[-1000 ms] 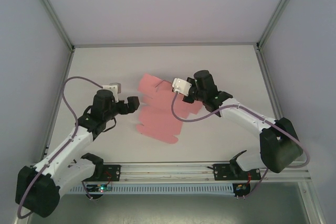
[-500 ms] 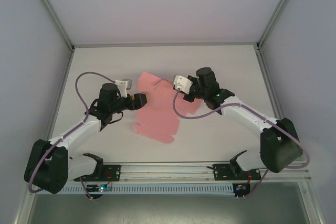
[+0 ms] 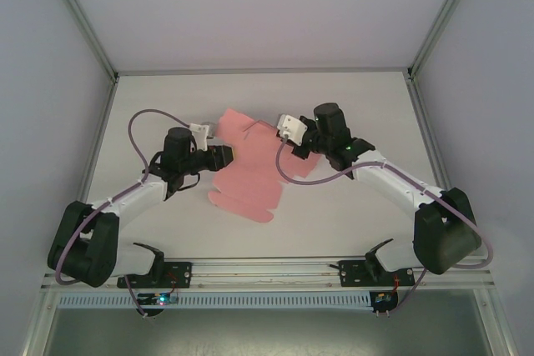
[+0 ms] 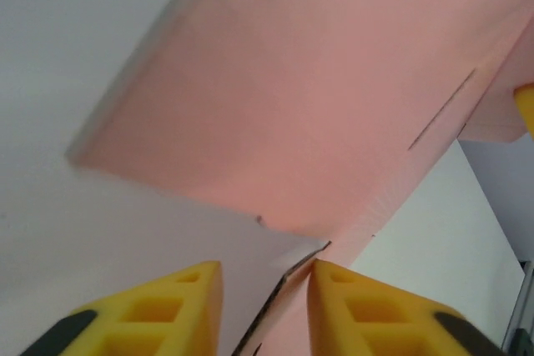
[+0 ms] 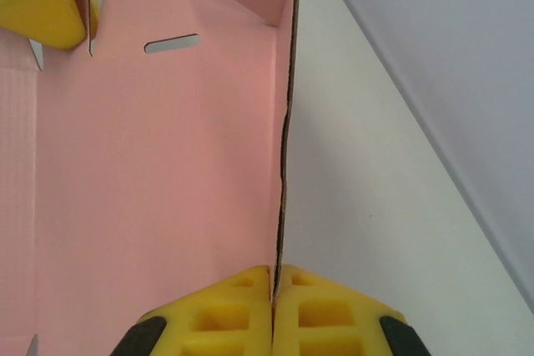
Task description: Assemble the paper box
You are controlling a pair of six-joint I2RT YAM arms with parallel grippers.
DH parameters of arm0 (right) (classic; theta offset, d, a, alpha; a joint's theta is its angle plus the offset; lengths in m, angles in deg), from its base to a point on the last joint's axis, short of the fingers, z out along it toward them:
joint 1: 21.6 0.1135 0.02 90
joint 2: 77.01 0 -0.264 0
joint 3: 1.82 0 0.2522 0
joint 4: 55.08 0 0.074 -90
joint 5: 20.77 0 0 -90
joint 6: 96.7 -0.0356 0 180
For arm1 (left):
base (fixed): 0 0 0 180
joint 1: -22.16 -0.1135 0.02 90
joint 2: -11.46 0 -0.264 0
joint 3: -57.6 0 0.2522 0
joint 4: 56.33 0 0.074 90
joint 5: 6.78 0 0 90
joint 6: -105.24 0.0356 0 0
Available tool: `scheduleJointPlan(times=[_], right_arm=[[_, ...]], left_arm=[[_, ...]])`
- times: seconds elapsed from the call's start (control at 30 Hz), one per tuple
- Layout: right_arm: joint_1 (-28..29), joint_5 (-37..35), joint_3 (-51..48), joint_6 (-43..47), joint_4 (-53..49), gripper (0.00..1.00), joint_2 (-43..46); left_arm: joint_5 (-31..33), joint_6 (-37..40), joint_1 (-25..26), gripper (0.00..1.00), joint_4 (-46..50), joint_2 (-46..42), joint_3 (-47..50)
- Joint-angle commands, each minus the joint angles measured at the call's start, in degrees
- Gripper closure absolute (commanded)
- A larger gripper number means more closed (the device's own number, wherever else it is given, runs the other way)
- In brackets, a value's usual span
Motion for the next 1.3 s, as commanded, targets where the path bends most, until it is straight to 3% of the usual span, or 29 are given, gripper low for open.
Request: scheduleJointPlan(times=[0.0,0.13,0.2,0.37,0.53,0.7,0.9,1.27], right_arm=[[-0.1,2.6,2.3,-1.9,0.9,1.00,-0.6],[0.2,1.5,3.2,-2.0,-0.5,1.00,-0.9],[0.9,0.8,3.2,-1.6,-1.6,1.00,-1.0],[5.5,-5.8,2.4,0.0,-2.9,1.00,-1.1],[6.3,-7.4,1.7,-4.2,-1.8,1.00,-0.7],[10.5,-13.7,-2.5,-1.3,1.9,1.00,-0.3],[15.3,-20.5,-4.6,3.2,2.1,1.00,-0.9],[20.8,-31.7,-4.7,3.6,2.3,1.00,-5.8]], left_arm=[[-2.4,2.3,-0.3,0.75,0.5,1.4,-2.8],[-1.1,4.8,1.4,0.79,3.6,2.0,-4.8],[2.8,6.8,3.4,0.83,6.6,2.2,-6.4],[25.2,14.2,12.7,0.89,20.8,4.6,-14.3],[36.2,16.2,17.7,0.90,22.3,7.6,-16.7],[38.2,14.5,20.7,0.92,15.6,9.3,-15.0],[43.0,7.9,22.0,0.94,17.8,16.0,-20.4],[43.0,6.4,25.6,0.90,15.0,23.9,-23.6]])
